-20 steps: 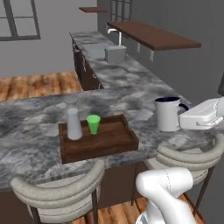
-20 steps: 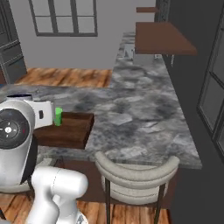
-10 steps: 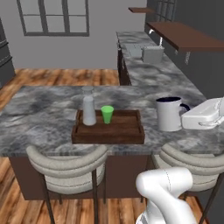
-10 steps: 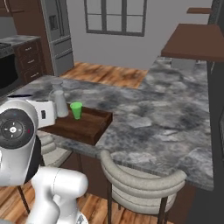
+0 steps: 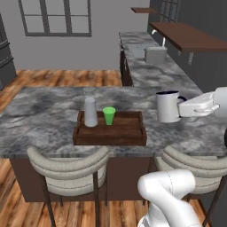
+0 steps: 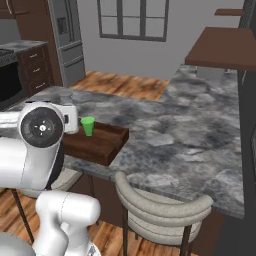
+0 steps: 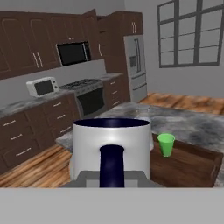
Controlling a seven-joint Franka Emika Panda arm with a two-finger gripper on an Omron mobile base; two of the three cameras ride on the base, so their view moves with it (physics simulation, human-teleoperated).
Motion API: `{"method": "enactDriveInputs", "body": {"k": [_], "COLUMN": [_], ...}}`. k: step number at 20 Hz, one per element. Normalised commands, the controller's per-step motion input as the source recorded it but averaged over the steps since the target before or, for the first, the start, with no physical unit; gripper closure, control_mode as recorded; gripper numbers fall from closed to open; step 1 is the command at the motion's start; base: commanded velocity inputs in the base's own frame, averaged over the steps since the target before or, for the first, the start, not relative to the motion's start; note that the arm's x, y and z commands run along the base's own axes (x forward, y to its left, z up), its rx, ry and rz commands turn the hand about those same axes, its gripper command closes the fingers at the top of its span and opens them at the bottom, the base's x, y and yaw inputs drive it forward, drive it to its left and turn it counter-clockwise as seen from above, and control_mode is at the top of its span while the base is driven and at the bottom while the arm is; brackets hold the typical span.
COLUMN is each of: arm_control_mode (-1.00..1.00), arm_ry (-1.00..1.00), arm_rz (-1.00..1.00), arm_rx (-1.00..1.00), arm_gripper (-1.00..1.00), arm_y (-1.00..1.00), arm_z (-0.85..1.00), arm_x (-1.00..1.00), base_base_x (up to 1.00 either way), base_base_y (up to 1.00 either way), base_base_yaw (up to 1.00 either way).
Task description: There is a tray on the dining counter. Grab the cup, mug, and pitcher and place them on the tray. The pitcher may be placed next to the tray if it cannot fit the tray.
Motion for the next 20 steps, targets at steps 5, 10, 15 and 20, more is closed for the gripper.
{"method": "enactDriveInputs", "body": {"k": [5, 10, 15, 20], "arm_control_mode": [-1.0, -1.0, -1.0, -1.0], "arm_ry": [0.08, 0.02, 0.0, -0.03], "arm_rz": [0.06, 0.24, 0.31, 0.3], "arm_rx": [0.08, 0.09, 0.01, 0.0], "arm_gripper": [1.0, 1.0, 1.0, 1.0], "arm_y": [-0.23, -0.38, -0.13, 0.0], "arm_z": [-0.05, -0.3, -0.42, -0.2], "arm_x": [0.95, 0.58, 0.41, 0.58], "base_base_x": [0.0, 0.0, 0.0, 0.0], "base_base_y": [0.0, 0.0, 0.0, 0.0], "base_base_yaw": [0.0, 0.0, 0.0, 0.0]}}
